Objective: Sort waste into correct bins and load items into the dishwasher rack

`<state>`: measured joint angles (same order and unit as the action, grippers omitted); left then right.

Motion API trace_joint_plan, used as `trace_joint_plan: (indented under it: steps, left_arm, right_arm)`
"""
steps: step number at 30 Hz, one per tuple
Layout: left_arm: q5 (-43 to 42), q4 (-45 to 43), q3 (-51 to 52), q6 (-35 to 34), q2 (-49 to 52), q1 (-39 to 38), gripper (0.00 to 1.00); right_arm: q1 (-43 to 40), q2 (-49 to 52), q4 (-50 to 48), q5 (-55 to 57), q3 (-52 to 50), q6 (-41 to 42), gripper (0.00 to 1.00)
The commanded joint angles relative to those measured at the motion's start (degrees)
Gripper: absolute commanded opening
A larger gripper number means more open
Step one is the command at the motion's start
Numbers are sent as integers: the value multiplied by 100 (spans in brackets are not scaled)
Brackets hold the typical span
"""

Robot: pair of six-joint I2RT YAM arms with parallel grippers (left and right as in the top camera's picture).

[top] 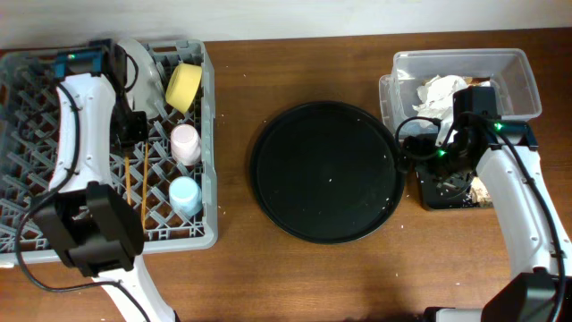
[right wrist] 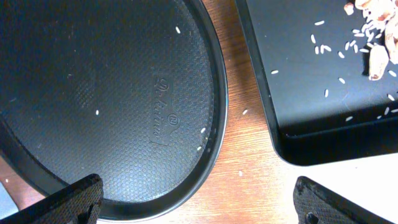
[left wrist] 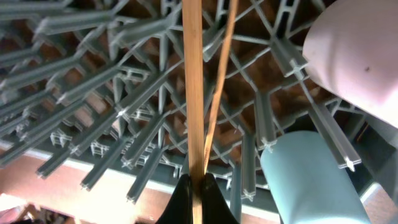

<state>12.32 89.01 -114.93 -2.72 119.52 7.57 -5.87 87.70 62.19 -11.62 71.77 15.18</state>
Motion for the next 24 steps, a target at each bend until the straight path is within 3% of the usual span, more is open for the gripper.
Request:
trace_joint_plan:
  steps: [1,7,8,9,10,12,14,16,19,22,24]
  left_arm:
    - [-114,-136,251,566,2,-4,0]
    - [-219,-179,251,673,-7,-4,1]
    - [-275,-234,251,671,-7,-4,11]
    - [-400,-313,251,669,-7,-4,52]
    - [-422,-330,251,669,-7,-4,66]
    - [-601,-358,251,664,-7,-4,70]
    - [-1663,-505,251,662,-7,-7,69]
    - [-2166,-570,243,662,-26,-7,69]
    - [-2306,-527,151,667,-402,-199,70]
    - [-2308,-826,140,614,-1580,-706,69]
    - [-2308,-1222,142,492,-2277,-1071,99]
  right_arm:
    - [-15,22,0,0,-31,9,98]
    - [-15,22,-2,-17,-31,7,98]
    - [-15,22,-2,-15,-31,7,99]
    - [-15,22,-2,-15,-31,7,98]
    - [-15,22,-2,-15,-31,7,98]
    - [-15,22,-4,-52,-31,9,98]
    - [-15,15,46,-350,-28,2,98]
    - [-15,-28,184,-356,83,-236,98]
    - [-15,-317,918,-256,1025,-750,96]
    - [-15,-575,2046,-317,2479,-1056,99]
    - [-15,-765,2894,-129,3523,-1198,99]
